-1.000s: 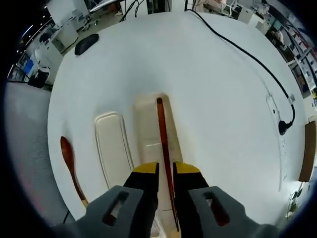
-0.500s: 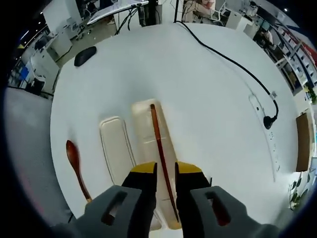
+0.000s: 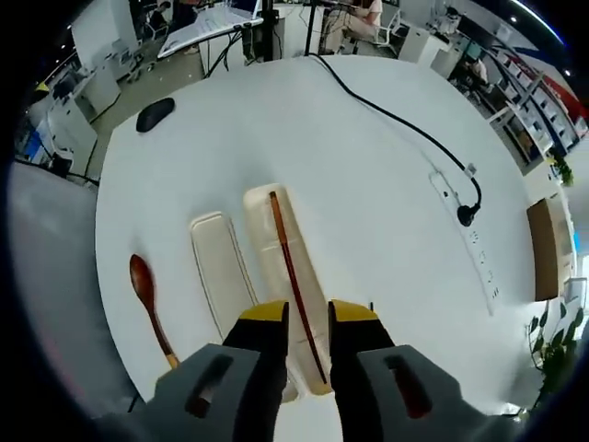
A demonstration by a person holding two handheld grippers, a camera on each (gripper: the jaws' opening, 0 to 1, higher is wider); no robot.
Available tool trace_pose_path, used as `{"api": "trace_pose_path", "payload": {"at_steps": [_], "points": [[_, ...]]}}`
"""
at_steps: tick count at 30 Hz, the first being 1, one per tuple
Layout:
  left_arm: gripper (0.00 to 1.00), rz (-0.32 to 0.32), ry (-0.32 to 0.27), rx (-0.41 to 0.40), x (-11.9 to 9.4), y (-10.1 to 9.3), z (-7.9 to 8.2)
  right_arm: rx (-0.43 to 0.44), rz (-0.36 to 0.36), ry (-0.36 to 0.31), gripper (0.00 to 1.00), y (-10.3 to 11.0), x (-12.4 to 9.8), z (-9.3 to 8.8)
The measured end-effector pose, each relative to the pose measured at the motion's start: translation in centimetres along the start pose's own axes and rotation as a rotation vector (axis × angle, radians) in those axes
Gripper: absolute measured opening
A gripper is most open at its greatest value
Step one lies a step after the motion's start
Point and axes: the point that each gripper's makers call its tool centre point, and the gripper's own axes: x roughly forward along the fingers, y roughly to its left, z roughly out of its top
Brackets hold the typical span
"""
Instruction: Arrange the utensils inside the cutlery case until each visible utensil rests in its matching compartment.
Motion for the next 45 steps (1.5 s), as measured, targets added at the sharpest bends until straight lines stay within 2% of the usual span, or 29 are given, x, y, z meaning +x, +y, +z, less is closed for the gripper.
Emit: {"api": "trace_pose_path", "payload": {"at_steps": [6, 10, 15, 21, 28, 34, 41, 44, 45], "points": [[0.83, -0.008, 0.004, 0.006, 0.4, -0.1, 0.3, 0.029, -0.061, 0.005, 0.14, -2.2, -2.5, -2.4], [0.83, -0.006, 0.002, 0.002, 0.7, 0.0, 0.7, 0.069, -0.075, 0.001, 0.14, -3.6, -3.9, -4.2], [0.83, -0.009, 0.007, 0.007, 1.4, -0.2, 1.0, 0.091, -0.09, 0.016, 0.14, -5.9, -4.7, -6.5], [0.83, -0.008, 0.025, 0.008, 2.1, -0.4, 0.8, 0.072, -0.104, 0.056, 0.11, -7.0, -5.0, -8.7], [0.86, -0.025, 0.02, -0.013, 2.6, -1.1, 0.6, 0.088, -0.095, 0.076, 0.12, -7.1, -3.7, -10.9], [0.86, -0.016, 0.032, -0.021, 2.9, -0.8, 0.4, 0.086, -0.085, 0.093, 0.11, -6.6, -2.6, -11.7], [0.86, -0.006, 0.042, -0.029, 3.0, -0.8, 0.3, 0.092, -0.065, 0.106, 0.12, -7.1, -0.8, -12.9], [0.86, 0.004, 0.08, -0.009, 3.3, -0.8, -0.4, 0.153, -0.049, 0.097, 0.18, -6.5, 0.2, -13.3], [0.85, 0.006, 0.086, 0.0, 3.4, -0.9, -0.4, 0.146, -0.047, 0.096, 0.17, -6.3, 0.4, -13.4]]}}
